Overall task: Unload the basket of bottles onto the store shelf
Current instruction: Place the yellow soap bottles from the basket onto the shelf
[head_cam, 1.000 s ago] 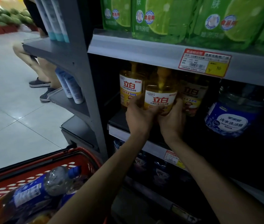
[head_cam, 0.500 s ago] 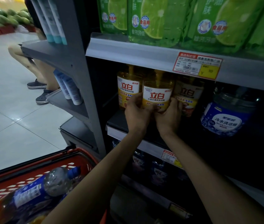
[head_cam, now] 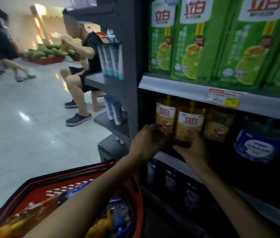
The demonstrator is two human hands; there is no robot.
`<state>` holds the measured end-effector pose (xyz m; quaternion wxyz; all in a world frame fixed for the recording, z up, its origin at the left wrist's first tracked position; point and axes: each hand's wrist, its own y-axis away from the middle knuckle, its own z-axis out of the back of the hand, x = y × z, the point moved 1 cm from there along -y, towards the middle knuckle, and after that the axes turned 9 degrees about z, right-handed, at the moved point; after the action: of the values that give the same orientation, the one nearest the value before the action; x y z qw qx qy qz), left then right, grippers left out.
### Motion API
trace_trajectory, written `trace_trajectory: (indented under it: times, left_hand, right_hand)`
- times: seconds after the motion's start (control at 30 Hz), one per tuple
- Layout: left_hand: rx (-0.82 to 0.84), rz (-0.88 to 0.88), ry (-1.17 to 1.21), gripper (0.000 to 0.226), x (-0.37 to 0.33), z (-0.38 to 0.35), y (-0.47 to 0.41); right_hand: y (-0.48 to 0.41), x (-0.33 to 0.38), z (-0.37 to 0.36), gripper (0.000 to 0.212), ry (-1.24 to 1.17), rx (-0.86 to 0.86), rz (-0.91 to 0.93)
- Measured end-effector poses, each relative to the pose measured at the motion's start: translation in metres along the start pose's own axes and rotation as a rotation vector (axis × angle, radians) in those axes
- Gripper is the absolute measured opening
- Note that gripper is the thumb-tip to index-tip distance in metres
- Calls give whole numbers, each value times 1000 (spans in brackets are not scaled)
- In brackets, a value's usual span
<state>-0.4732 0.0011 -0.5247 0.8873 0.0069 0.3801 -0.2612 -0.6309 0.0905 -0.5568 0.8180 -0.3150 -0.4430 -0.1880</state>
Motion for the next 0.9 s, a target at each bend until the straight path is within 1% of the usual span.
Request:
trace_trajectory:
  times: [0.1, 0.2, 0.33, 0.5, 0.6, 0.73, 0.8, 0.87, 0.9]
  left_hand:
    - [-3, -8, -148, 56, 22, 38, 23]
    - [-51, 5, -293, 59, 52, 77, 49]
    - [-72, 71, -390, 60, 97, 124, 84]
    - [-108, 205, -451, 58, 145, 165, 127]
    - [-70, 284, -459, 57, 178, 173, 154]
    - [-9, 389, -449, 59, 228, 167, 185]
    - [54, 424, -453, 58, 243, 161, 193]
    - [117, 413, -449, 58, 252, 153, 199]
    - [151, 395, -440, 60, 255, 149, 202]
  right_hand:
    - [17, 31, -23, 61, -10, 114, 94]
    - [37, 59, -50, 68, 74, 202, 209]
    - [55, 89, -85, 71, 122, 331, 301]
    - [76, 109, -120, 75, 142, 476, 336]
    - [91, 108, -140, 75, 229, 615, 377]
    - [113, 100, -166, 65, 344, 818, 433]
    - [124, 97, -180, 59, 352, 921, 414]
    - [135, 98, -189, 55, 311, 1049, 374]
    - [140, 97, -193, 56, 300, 1120, 362]
